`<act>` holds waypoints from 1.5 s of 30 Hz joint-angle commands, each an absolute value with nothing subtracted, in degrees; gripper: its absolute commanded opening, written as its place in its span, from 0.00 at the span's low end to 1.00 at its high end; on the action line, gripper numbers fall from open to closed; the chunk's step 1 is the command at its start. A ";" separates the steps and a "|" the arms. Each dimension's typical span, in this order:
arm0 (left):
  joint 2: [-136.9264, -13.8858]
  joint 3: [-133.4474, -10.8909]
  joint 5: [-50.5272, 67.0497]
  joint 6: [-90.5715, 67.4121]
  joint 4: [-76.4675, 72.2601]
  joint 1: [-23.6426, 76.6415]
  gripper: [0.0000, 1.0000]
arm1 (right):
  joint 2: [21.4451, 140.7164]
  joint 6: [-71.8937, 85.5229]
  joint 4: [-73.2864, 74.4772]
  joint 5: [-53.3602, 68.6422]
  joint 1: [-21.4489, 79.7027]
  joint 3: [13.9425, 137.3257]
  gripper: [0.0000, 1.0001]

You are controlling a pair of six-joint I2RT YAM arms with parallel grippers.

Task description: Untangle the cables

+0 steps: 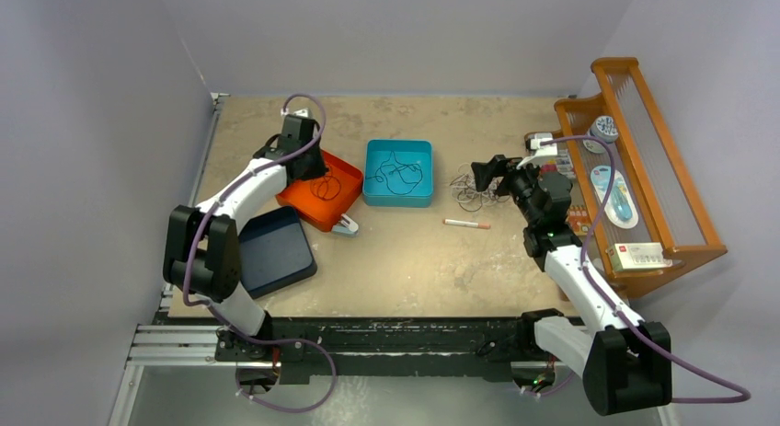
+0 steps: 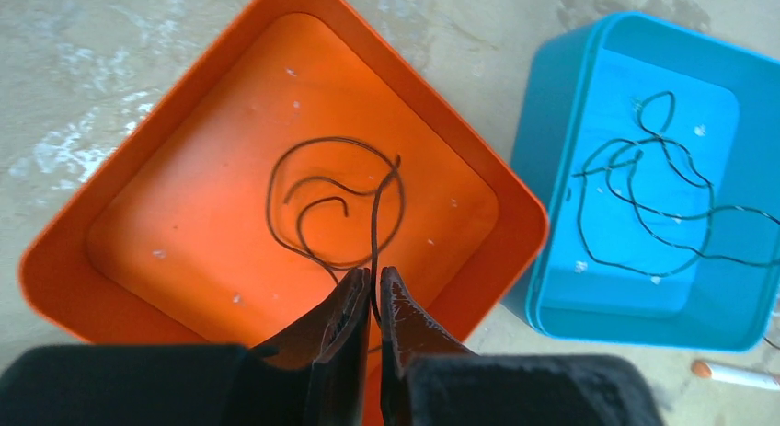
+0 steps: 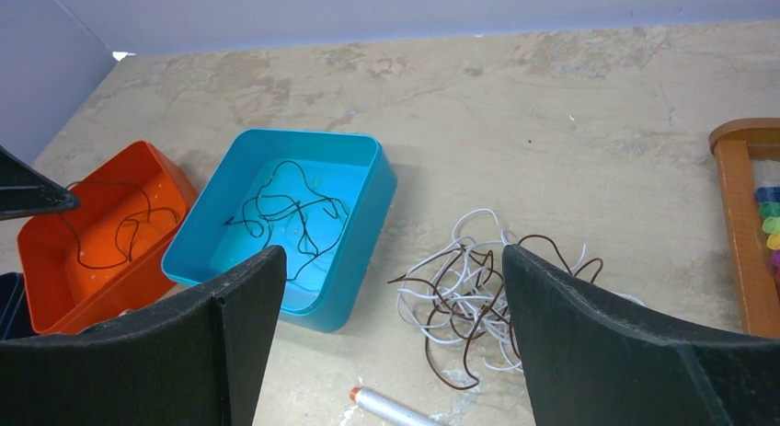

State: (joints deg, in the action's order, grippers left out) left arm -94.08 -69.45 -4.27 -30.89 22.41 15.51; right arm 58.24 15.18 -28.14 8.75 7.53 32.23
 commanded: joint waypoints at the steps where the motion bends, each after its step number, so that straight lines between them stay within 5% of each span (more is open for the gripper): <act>1: -95.20 -70.95 -10.91 -31.77 22.18 15.20 0.09 | 58.18 15.09 -31.63 9.93 7.38 34.32 0.89; 6: -96.95 -70.89 -11.04 -33.67 20.30 15.25 0.13 | 58.06 14.87 -31.65 9.71 7.38 33.87 0.89; 13: -97.06 -71.19 -10.08 -34.41 18.85 15.24 0.31 | 57.47 14.47 -31.07 9.13 7.38 33.58 0.89; 18: -97.08 -69.06 -3.95 -35.49 16.73 15.36 0.32 | 57.89 14.43 -31.44 9.45 7.38 33.60 0.89; 27: -98.98 -67.45 -3.53 -35.85 15.70 16.66 0.20 | 58.84 14.20 -31.99 10.89 7.39 33.40 0.89; 32: -100.49 -68.60 -6.69 -34.99 16.53 18.17 0.01 | 58.98 13.87 -31.91 10.98 7.38 33.52 0.89; 45: -100.00 -73.19 -34.87 -30.50 26.40 18.81 0.00 | 60.24 13.00 -31.07 11.83 7.38 34.55 0.89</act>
State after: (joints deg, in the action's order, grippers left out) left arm -101.03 -71.07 -24.95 -31.90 25.02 18.87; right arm 59.83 14.48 -28.75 10.17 7.53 32.23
